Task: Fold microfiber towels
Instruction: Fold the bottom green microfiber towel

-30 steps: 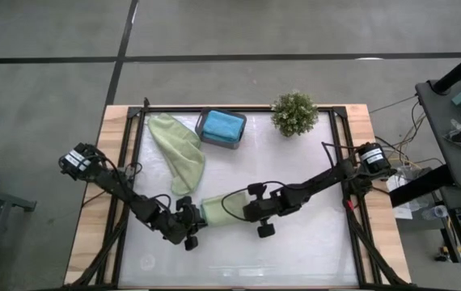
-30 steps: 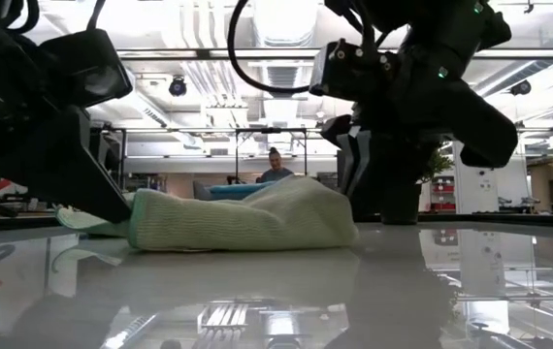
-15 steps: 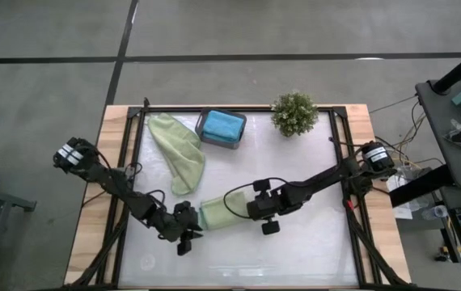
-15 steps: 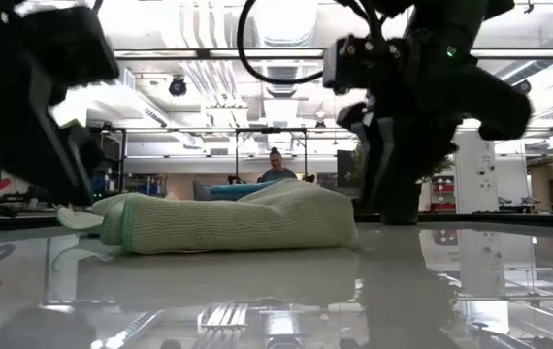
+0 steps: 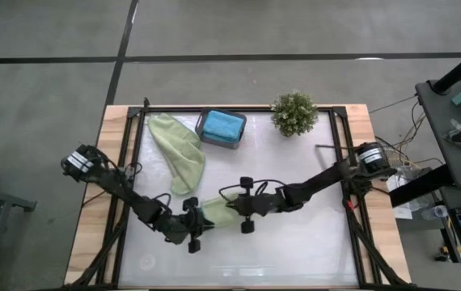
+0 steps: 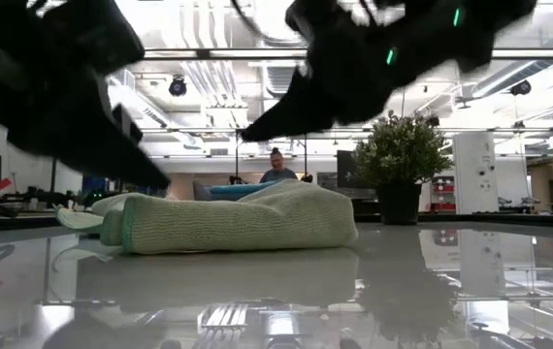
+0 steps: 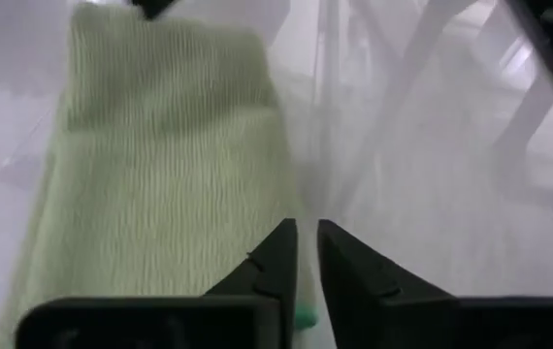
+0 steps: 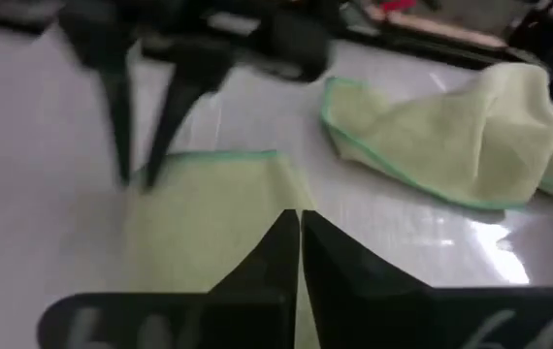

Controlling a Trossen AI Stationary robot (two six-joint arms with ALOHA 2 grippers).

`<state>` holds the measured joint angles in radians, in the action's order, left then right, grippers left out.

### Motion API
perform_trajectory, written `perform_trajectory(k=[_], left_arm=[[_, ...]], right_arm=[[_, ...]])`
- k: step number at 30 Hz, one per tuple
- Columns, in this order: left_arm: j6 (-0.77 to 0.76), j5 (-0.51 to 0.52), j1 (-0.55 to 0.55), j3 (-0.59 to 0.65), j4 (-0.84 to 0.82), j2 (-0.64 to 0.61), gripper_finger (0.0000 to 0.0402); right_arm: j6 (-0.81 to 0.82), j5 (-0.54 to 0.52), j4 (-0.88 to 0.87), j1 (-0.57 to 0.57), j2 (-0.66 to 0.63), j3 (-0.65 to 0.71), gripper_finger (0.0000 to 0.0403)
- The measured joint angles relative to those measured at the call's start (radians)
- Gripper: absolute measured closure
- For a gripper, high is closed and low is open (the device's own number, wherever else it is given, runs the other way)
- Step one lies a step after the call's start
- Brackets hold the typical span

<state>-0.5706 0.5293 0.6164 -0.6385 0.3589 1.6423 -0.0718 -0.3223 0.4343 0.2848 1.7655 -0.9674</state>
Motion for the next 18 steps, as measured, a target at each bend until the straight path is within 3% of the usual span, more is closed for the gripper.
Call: perform_trajectory(k=[5, 10, 18], left_arm=[[-0.033, -0.003, 0.0, 0.002, -0.001, 0.06, 0.0399], [-0.046, -0.024, -0.002, 0.005, -0.011, 0.072, 0.0398], [-0.077, -0.038, -0.003, 0.005, -0.057, 0.059, 0.0398]], right_arm=[[0.096, -0.018, 0.318, -0.05, 0.136, 0.063, 0.0394], [0.183, -0.055, 0.341, -0.071, 0.243, 0.072, 0.0394], [0.189, -0.093, 0.349, -0.069, 0.244, 0.101, 0.0394]])
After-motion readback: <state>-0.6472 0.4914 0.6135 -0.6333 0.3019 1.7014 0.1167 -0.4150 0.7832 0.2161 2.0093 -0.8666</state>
